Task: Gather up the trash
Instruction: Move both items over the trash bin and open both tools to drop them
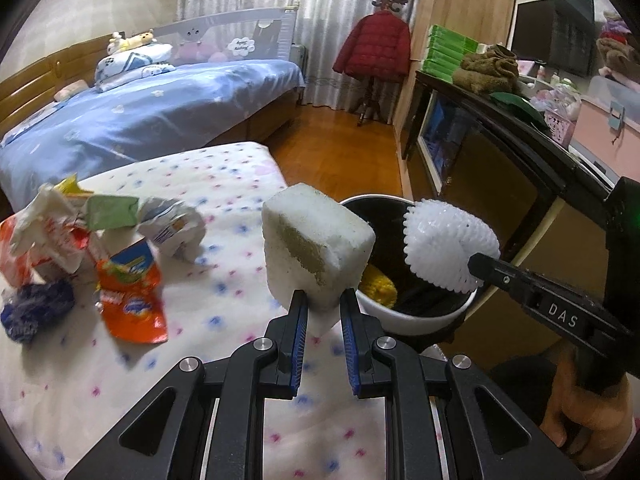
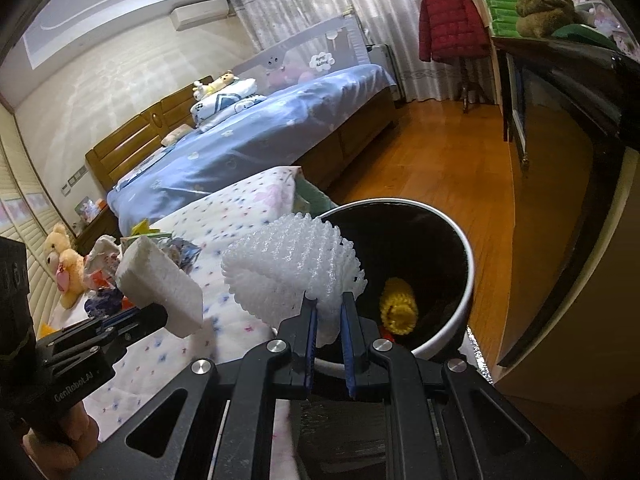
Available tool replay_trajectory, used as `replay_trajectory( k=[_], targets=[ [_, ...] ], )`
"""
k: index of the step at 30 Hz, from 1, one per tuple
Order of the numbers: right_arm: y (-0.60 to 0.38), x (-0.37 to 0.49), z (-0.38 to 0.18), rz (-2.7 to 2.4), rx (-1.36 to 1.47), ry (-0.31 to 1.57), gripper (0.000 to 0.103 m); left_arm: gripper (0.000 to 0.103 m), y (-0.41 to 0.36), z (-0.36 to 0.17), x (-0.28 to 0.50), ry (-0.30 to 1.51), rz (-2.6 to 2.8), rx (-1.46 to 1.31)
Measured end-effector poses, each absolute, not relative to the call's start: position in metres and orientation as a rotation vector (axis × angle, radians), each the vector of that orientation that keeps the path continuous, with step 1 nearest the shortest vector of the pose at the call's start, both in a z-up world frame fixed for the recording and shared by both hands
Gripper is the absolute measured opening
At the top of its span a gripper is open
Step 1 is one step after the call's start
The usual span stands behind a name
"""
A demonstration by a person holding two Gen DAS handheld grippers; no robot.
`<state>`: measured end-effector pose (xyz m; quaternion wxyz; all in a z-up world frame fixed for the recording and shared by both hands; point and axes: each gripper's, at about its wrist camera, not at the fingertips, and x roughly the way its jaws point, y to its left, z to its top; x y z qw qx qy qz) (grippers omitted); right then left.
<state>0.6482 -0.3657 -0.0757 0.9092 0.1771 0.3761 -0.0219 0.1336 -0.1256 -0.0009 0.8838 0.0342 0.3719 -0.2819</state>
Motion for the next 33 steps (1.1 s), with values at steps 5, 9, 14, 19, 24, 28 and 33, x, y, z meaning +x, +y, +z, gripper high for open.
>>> replay_trajectory(
  k=[5, 9, 14, 19, 24, 28, 33],
  targets=[
    [-0.375, 0.650, -0.078, -0.062, 0.369, 0.781, 0.011, 0.016, -0.139, -0.003, 0.137, 0.776, -0.604, 0.084],
    [-0.381, 0.651, -0.080, -0.076, 0.372, 0.785, 0.011, 0.016, -0.153, -0.005, 0.142, 0.786, -0.612, 0.085],
    [-0.389, 0.654, -0.082, -0.090, 0.369, 0.788, 0.011, 0.016, -0.166, -0.008, 0.147, 0.793, -0.621, 0.092],
    [-0.396, 0.658, -0.084, -0.102, 0.371, 0.795, 0.011, 0.016, -0.177, -0.009, 0.155, 0.804, -0.635, 0.093],
    [-0.404, 0.661, -0.087, -0.118, 0.382, 0.805, 0.011, 0.016, -0.188, -0.011, 0.163, 0.812, -0.647, 0.092],
    [-0.409, 0.663, -0.089, -0.125, 0.384, 0.814, 0.011, 0.016, -0.197, -0.014, 0.170, 0.829, -0.657, 0.100],
    [-0.415, 0.667, -0.090, -0.130, 0.385, 0.822, 0.011, 0.017, -0.207, -0.019, 0.175, 0.850, -0.675, 0.108]
  ],
)
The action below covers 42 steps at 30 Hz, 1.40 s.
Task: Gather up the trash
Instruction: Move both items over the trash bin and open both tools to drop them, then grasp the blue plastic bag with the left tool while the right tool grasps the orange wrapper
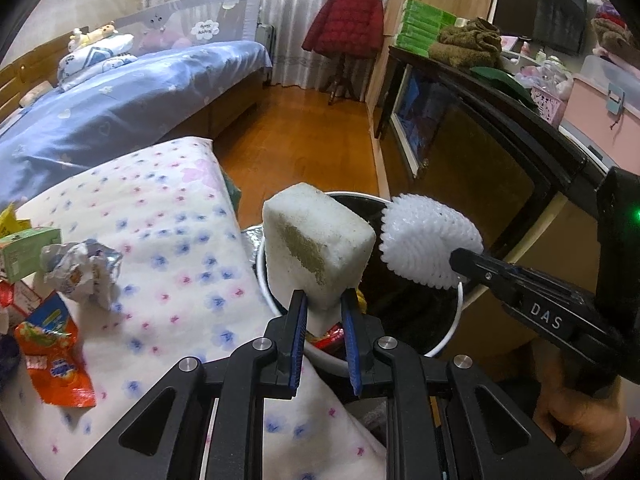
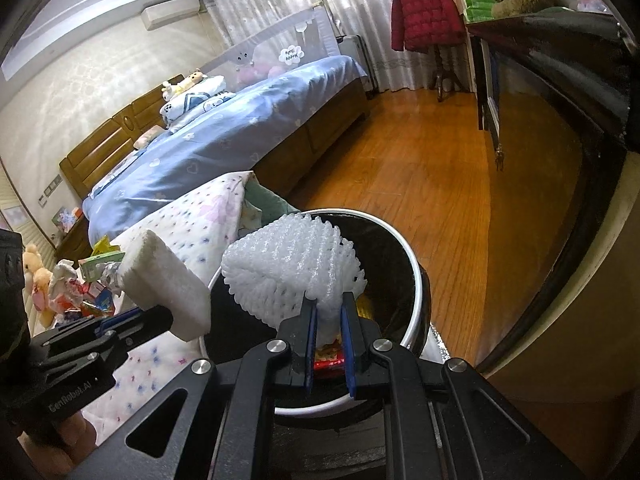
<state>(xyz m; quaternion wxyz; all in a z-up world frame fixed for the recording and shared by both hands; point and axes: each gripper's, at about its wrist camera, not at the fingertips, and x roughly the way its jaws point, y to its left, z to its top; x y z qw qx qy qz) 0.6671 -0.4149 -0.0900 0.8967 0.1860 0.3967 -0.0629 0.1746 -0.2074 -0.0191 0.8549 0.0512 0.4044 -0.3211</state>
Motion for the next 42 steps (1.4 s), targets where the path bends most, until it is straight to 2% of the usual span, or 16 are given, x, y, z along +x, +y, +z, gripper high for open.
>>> replay_trajectory(
  k=[6, 9, 15, 17, 20, 25, 27, 29, 42],
  targets=[
    [-0.422, 0.673, -0.095, -0.134, 0.397, 0.838, 0.011, 0.017, -0.219, -0.022, 0.179, 0.858, -0.680, 0.117],
    [-0.425, 0.673, -0.098, -0.138, 0.407, 0.844, 0.015, 0.017, -0.224, -0.024, 0.181, 0.866, -0.686, 0.123],
    [-0.433, 0.675, -0.101, -0.142, 0.439, 0.854, 0.018, 0.024, -0.230, -0.026, 0.186, 0.884, -0.697, 0.116],
    [-0.436, 0.676, -0.101, -0.145, 0.449, 0.853, 0.027, 0.036, -0.230, -0.026, 0.185, 0.882, -0.690, 0.119],
    [-0.436, 0.675, -0.100, -0.139, 0.458, 0.850, 0.039, 0.044, -0.225, -0.026, 0.182, 0.872, -0.684, 0.119],
    [-0.430, 0.673, -0.099, -0.126, 0.464, 0.844, 0.042, 0.050, -0.207, -0.028, 0.174, 0.875, -0.663, 0.094],
    [-0.426, 0.672, -0.098, -0.118, 0.469, 0.839, 0.051, 0.055, -0.197, -0.028, 0.170, 0.872, -0.644, 0.087],
    [-0.421, 0.672, -0.096, -0.105, 0.472, 0.829, 0.069, 0.064, -0.184, -0.028, 0.162, 0.858, -0.608, 0.084],
    [-0.356, 0.675, -0.089, 0.024, 0.438, 0.827, 0.075, 0.065, -0.085, -0.025, 0.132, 0.846, -0.447, -0.042]
  ],
)
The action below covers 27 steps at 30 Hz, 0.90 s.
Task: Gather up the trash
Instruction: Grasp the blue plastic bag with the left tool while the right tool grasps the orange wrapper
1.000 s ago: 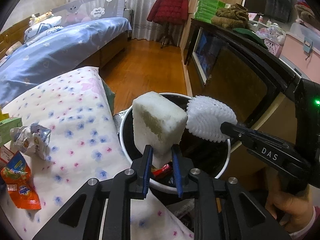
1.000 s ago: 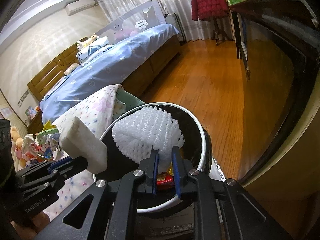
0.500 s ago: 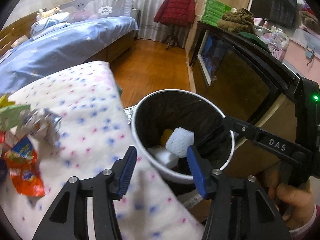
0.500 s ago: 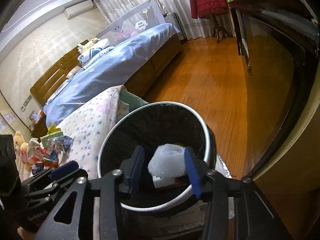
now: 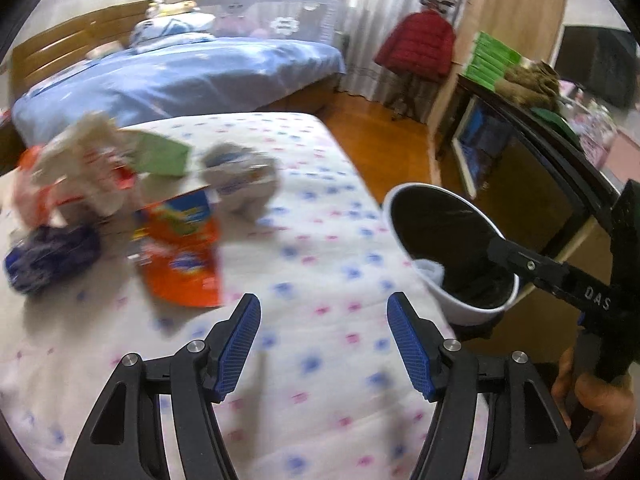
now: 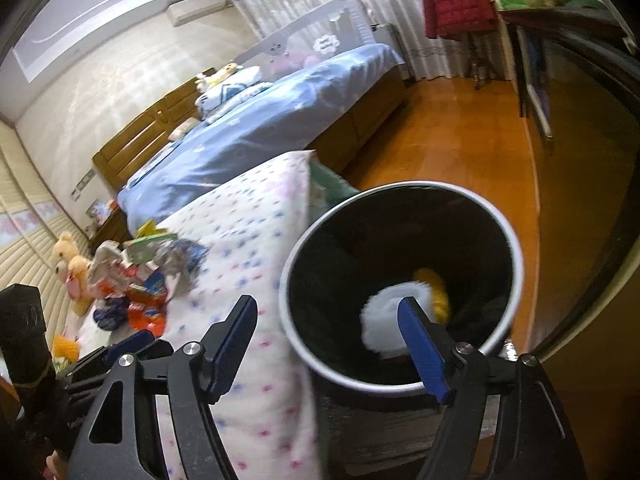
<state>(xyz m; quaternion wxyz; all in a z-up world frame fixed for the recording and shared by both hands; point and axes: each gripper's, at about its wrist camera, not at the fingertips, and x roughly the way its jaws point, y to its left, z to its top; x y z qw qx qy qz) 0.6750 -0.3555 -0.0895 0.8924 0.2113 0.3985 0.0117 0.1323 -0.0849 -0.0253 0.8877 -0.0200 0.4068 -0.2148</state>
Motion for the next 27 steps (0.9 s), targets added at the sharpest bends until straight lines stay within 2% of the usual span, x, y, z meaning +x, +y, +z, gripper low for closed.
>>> replay_trajectory(
  k=[17, 27],
  targets=[
    [-0.251, 0.692, -0.092, 0.227, 0.385, 0.874, 0.076, 0.065, 0.041, -0.008, 0.107, 0.805, -0.220, -0.144],
    [-0.200, 0.709, -0.096, 0.312, 0.342, 0.903, 0.076, 0.065, 0.081, -0.010, 0.119, 0.804, -0.156, -0.151]
  ],
)
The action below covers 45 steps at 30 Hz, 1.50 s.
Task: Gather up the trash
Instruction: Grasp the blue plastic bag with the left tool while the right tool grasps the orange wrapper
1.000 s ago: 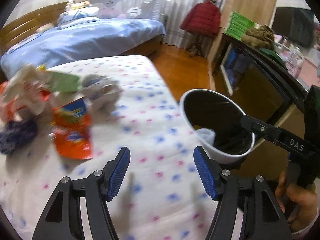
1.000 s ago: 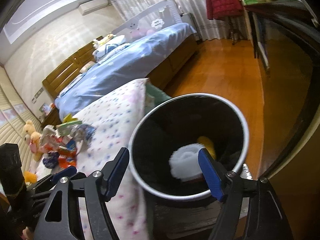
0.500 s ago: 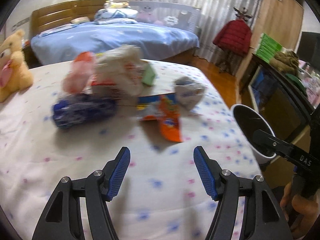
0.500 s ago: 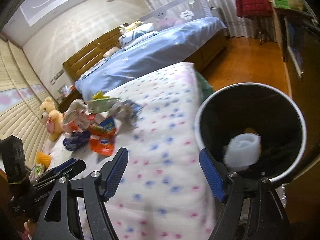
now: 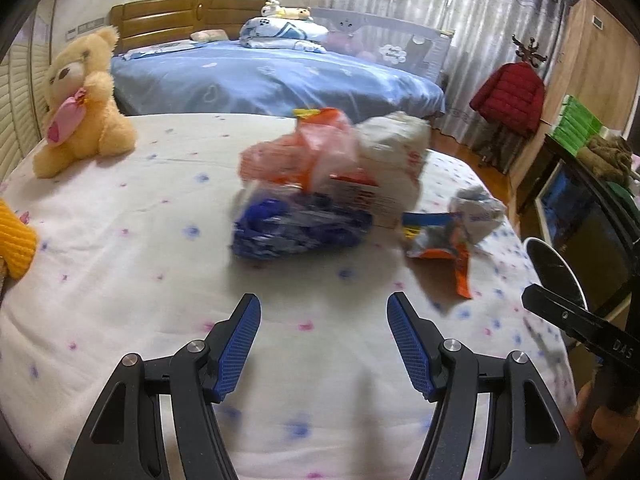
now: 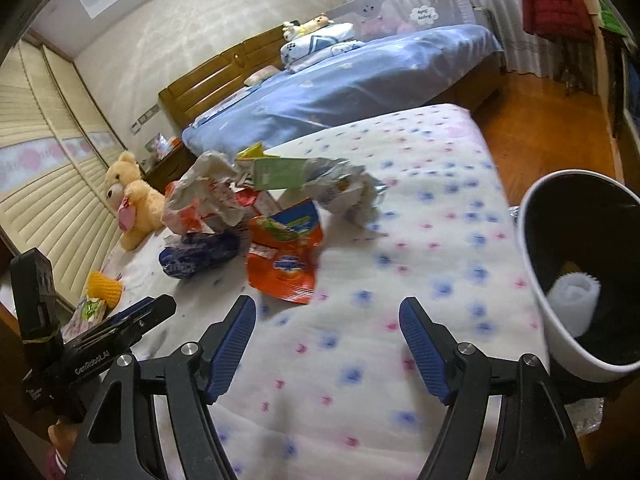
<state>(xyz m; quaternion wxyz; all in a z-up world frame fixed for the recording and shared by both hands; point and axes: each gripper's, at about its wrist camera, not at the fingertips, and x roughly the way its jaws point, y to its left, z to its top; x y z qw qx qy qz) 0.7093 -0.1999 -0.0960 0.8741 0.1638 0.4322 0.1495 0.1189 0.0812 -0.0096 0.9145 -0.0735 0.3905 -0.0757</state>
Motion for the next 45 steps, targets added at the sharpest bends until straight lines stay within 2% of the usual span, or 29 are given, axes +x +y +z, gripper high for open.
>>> replay_trajectory(
  k=[19, 22, 24, 25, 26, 27, 29, 31, 34, 38, 45],
  targets=[
    [-0.167, 0.750, -0.113, 0.362, 0.338, 0.965, 0.076, 0.067, 0.102, -0.030, 0.196, 0.843, -0.195, -0.135],
    [-0.165, 0.755, -0.114, 0.351, 0.326, 0.960, 0.076, 0.065, 0.100, -0.033, 0.202, 0.843, -0.202, -0.134],
    [-0.164, 0.759, -0.115, 0.347, 0.325, 0.968, 0.075, 0.059, 0.099, -0.035, 0.202, 0.839, -0.206, -0.134],
    [-0.164, 0.760, -0.116, 0.346, 0.325, 0.970, 0.073, 0.050, 0.097, -0.035, 0.202, 0.839, -0.210, -0.130],
    [-0.163, 0.761, -0.116, 0.343, 0.321, 0.969, 0.070, 0.047, 0.097, -0.036, 0.203, 0.839, -0.213, -0.124],
    [-0.161, 0.761, -0.116, 0.342, 0.313, 0.968, 0.066, 0.046, 0.096, -0.037, 0.202, 0.835, -0.213, -0.119],
    [-0.159, 0.760, -0.117, 0.343, 0.297, 0.973, 0.050, 0.041, 0.095, -0.037, 0.201, 0.828, -0.215, -0.114],
    [-0.156, 0.759, -0.116, 0.341, 0.284, 0.968, 0.044, 0.034, 0.094, -0.036, 0.199, 0.823, -0.217, -0.111],
    [-0.155, 0.757, -0.114, 0.353, 0.278, 0.969, 0.029, 0.031, 0.093, -0.035, 0.192, 0.813, -0.221, -0.103],
    [-0.158, 0.748, -0.112, 0.370, 0.291, 0.967, 0.024, 0.030, 0.090, -0.032, 0.176, 0.801, -0.232, -0.110],
    [-0.171, 0.725, -0.103, 0.381, 0.299, 0.953, 0.024, 0.029, 0.079, -0.035, 0.144, 0.826, -0.271, -0.138]
  ],
)
